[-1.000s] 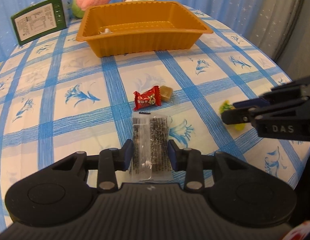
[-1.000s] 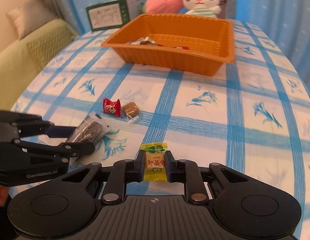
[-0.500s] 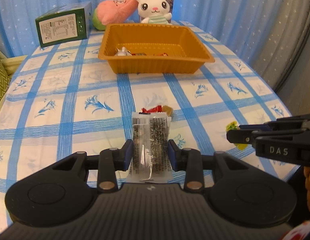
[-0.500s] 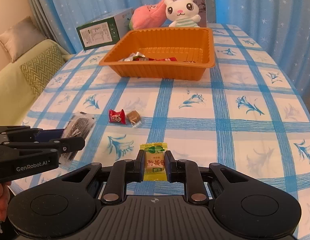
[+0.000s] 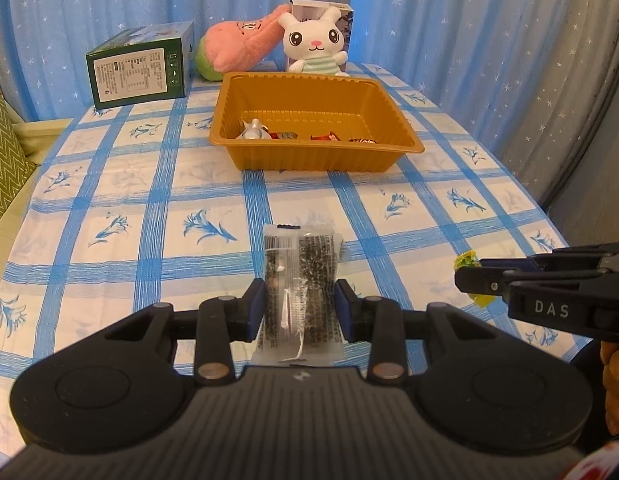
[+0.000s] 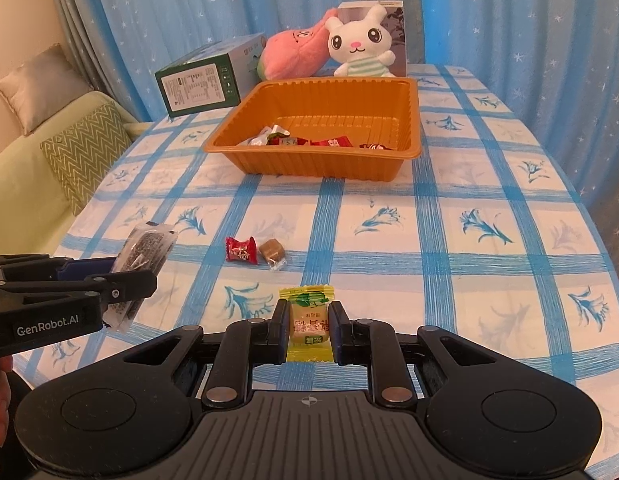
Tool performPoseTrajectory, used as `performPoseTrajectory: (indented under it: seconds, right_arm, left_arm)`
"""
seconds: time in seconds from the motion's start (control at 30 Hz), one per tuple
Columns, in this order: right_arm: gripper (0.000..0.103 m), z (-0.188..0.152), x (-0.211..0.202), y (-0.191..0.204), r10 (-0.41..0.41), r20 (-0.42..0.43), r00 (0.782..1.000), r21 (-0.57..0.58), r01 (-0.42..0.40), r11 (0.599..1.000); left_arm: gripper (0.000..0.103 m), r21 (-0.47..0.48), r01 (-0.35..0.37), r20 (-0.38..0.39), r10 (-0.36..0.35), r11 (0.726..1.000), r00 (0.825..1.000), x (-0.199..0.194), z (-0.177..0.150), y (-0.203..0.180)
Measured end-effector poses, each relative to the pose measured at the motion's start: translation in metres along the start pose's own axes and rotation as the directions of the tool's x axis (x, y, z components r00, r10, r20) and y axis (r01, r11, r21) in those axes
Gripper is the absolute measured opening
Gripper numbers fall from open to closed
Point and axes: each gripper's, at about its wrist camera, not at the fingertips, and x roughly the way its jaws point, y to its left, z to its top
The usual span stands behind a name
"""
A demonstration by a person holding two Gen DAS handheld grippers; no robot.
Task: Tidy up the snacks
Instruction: 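Carry the seaweed packet and yellow-green sweet into the orange tray and open both tools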
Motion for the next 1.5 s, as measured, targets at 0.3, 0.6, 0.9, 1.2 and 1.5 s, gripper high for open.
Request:
performPoseTrajectory:
  seconds: [0.3, 0.6, 0.9, 1.2, 1.5]
  right_arm:
    - [0.020, 0.004, -0.004, -0.003, -0.004, 0.010, 1.000, 0.002, 0.004, 1.000]
    - [0.020, 0.027, 0.001, -0.013, -0.014, 0.027, 1.000, -0.007, 0.014, 1.000]
    - [0.020, 0.069, 0.017, -0.026, -0.030, 0.055, 0.998, -0.009, 0.030, 0.999]
    - [0.020, 0.122, 0.044, -0.035, -0.046, 0.076, 0.996, -0.026, 0.048, 0.998]
    - [0.020, 0.162, 0.072, -0.039, -0.051, 0.081, 0.995, -0.022, 0.053, 0.998]
  left_arm:
    - [0.033, 0.000, 0.006, 0.002, -0.006, 1.000, 1.000, -0.001, 0.003, 0.000]
    - [0.033, 0.003, 0.017, 0.008, -0.017, 1.000, 1.000, 0.009, 0.021, 0.000]
    - [0.033, 0.022, 0.037, 0.027, -0.038, 0.999, 0.999, 0.031, 0.063, 0.003]
    - [0.033, 0.018, 0.058, 0.033, -0.059, 0.998, 0.998, 0.065, 0.113, 0.013]
    - [0.033, 0.019, 0.053, 0.028, -0.054, 0.998, 0.998, 0.094, 0.150, 0.026]
